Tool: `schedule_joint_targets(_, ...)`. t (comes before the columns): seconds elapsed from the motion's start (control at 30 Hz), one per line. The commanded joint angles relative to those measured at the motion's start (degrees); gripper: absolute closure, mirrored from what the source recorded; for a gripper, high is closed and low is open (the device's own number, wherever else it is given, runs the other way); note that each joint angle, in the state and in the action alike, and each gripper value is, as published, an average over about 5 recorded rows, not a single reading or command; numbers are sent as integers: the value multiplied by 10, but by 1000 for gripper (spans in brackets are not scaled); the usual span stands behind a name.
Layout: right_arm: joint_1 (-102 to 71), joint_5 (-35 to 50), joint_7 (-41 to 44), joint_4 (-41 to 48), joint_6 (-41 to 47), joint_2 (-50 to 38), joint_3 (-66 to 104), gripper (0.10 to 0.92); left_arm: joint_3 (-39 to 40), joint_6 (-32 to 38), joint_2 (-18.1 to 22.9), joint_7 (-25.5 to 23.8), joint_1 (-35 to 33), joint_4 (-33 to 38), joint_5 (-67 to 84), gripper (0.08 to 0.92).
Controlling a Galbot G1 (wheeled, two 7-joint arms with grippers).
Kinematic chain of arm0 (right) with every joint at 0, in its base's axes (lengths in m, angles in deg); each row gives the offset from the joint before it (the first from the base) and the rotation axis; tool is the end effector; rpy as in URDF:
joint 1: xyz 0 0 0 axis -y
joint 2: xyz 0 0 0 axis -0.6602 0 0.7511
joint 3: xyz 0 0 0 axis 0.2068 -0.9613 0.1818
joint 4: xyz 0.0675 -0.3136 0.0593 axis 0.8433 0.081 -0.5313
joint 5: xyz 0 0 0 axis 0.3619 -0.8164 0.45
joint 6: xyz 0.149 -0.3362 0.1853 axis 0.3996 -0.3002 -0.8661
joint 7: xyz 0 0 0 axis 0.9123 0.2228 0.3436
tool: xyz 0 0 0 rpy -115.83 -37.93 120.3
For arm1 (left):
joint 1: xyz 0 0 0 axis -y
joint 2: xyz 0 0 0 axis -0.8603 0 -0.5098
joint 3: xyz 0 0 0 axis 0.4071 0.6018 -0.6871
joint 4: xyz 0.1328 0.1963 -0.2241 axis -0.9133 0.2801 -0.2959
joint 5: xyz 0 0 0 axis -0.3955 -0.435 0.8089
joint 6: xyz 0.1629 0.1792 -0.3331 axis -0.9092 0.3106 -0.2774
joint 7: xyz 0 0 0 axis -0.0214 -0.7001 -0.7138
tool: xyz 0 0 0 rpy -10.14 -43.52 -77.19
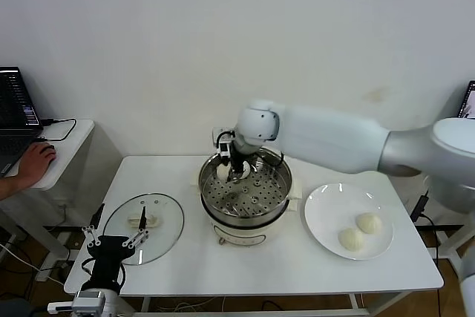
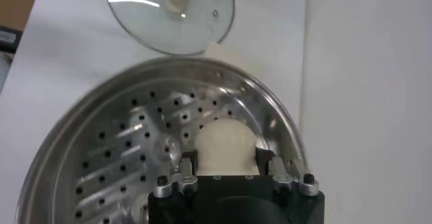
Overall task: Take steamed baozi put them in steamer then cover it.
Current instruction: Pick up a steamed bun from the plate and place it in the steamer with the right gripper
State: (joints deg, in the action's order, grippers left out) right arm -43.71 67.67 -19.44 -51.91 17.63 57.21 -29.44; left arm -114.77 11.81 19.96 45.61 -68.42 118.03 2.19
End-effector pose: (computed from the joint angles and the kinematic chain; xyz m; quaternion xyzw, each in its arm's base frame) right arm 0.5431 0.2335 -0.1063 0.5236 -0.5804 0.5476 0.2984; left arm 0.2169 0.0405 -0.2345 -0.0415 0.9894 0.1390 0.0077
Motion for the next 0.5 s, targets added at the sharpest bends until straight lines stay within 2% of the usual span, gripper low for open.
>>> schedule_joint_targets(0.03, -29, -1, -7, 30, 12, 38, -3, 482, 0, 0, -1, 0, 0, -1, 0, 177)
schedule_joint_targets(0.37, -47, -7, -13, 49, -1, 46, 3, 474, 1, 1, 0, -1, -2, 1, 0, 177)
schedule_joint_targets(0.5, -47, -11, -17, 50, 1, 46, 8, 387, 2, 1, 1, -1, -2, 2, -1, 177)
